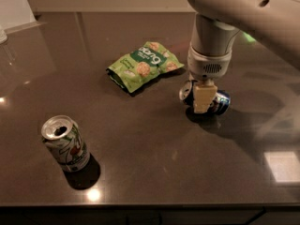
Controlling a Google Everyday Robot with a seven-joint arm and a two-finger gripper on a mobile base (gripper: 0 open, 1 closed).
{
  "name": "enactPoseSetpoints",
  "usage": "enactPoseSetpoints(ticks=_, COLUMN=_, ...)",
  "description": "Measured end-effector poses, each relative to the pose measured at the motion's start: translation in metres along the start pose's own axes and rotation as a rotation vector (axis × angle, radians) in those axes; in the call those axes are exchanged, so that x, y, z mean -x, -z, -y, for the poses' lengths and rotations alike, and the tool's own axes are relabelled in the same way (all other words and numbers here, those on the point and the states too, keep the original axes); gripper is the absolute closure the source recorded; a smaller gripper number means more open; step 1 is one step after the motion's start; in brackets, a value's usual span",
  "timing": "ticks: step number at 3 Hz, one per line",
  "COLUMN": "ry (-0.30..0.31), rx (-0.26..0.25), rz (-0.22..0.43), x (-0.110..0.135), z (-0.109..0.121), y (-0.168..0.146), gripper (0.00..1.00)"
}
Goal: Knock pepsi can over
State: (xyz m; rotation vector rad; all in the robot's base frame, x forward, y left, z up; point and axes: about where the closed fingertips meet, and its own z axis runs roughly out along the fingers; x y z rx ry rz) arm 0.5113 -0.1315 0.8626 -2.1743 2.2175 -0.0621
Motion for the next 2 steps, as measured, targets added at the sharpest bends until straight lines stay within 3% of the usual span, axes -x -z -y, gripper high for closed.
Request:
enactPoseSetpoints(ticks=1, ry=0.031, rx=-0.008, rz=-0.035, x=0.0033, z=-0.0016, y=-0.0081, gripper=0.00)
enactPoseSetpoints(ticks=2, ry=0.031, rx=-0.008, rz=-0.035, x=0.0034, z=-0.0016, y=-0.0081, gripper=0.00)
